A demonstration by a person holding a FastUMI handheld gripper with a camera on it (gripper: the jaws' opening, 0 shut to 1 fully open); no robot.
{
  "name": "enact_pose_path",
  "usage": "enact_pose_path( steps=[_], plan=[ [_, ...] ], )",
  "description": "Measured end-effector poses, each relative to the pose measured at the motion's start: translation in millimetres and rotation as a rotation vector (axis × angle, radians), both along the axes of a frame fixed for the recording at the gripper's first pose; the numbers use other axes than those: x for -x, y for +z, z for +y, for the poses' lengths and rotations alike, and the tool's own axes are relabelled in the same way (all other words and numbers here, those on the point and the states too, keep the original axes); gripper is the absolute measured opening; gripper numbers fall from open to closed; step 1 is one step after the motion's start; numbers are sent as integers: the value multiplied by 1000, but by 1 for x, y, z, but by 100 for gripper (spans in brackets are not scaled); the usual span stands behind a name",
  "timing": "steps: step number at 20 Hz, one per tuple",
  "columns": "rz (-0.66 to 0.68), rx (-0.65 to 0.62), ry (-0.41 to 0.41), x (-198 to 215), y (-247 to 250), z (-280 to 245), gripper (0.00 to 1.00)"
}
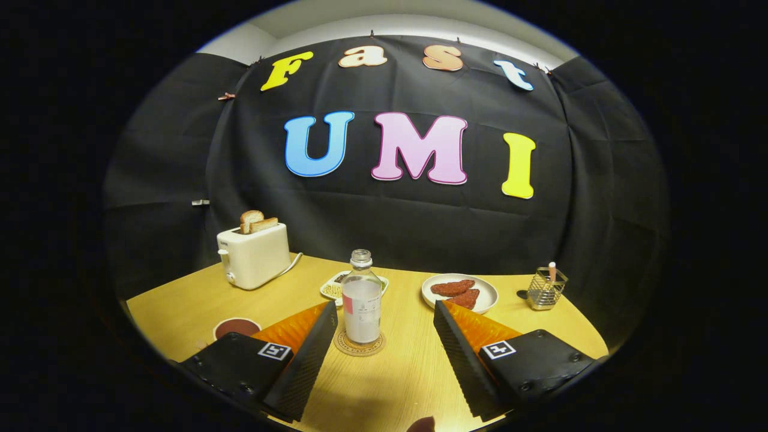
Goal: Take the bottle from table, then pour the juice into the cup, finally place the bottle on the coaster
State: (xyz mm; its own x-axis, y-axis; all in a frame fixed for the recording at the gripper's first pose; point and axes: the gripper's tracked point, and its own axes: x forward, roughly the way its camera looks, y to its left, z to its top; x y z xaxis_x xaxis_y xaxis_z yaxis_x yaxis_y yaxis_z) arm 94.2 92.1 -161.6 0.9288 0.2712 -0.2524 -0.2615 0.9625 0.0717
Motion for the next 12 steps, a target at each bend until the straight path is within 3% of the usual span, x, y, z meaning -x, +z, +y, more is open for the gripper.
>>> enact_pose_path(
  steps=[12],
  plan=[
    [-79,21,-124,46,100,-62,97]
  ],
)
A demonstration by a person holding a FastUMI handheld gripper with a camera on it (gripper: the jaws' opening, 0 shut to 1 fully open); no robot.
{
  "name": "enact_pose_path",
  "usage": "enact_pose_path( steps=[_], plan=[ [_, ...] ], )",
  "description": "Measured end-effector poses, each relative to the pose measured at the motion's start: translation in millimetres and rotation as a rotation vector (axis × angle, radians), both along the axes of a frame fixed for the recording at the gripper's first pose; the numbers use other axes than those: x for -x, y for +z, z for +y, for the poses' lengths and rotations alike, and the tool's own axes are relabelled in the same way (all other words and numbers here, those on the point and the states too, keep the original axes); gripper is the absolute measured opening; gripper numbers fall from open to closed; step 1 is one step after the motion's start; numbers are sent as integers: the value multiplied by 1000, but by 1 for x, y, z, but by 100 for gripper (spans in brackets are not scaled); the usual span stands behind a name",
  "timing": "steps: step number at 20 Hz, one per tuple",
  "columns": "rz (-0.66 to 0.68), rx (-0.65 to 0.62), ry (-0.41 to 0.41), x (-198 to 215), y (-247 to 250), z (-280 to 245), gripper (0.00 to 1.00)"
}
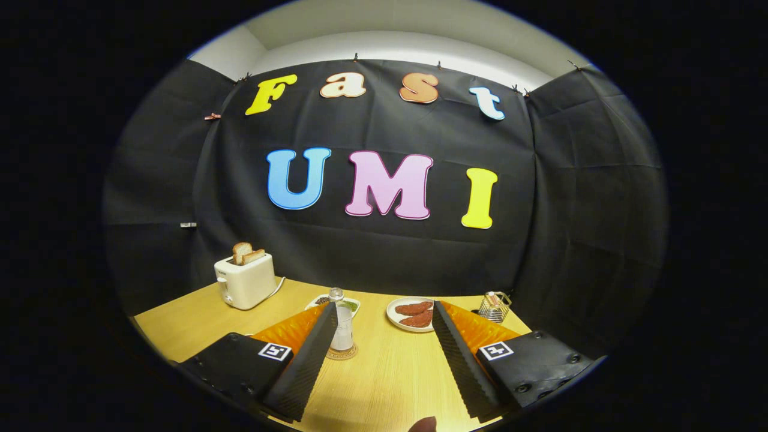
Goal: Take the bottle from table, then pour the juice into the cup, finally place the bottle on the coaster
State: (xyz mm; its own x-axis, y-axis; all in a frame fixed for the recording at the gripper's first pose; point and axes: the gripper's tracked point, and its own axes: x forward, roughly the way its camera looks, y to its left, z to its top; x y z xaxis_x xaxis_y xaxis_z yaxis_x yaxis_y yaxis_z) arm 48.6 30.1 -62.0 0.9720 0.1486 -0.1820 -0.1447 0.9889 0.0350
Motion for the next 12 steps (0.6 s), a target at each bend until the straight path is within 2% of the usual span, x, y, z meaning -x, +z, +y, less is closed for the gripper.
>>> enact_pose_path(
  steps=[4,12],
  plan=[
    [-36,20,-17,10,23,-11,97],
    [-47,49,-29,27,31,-16,97]
  ],
)
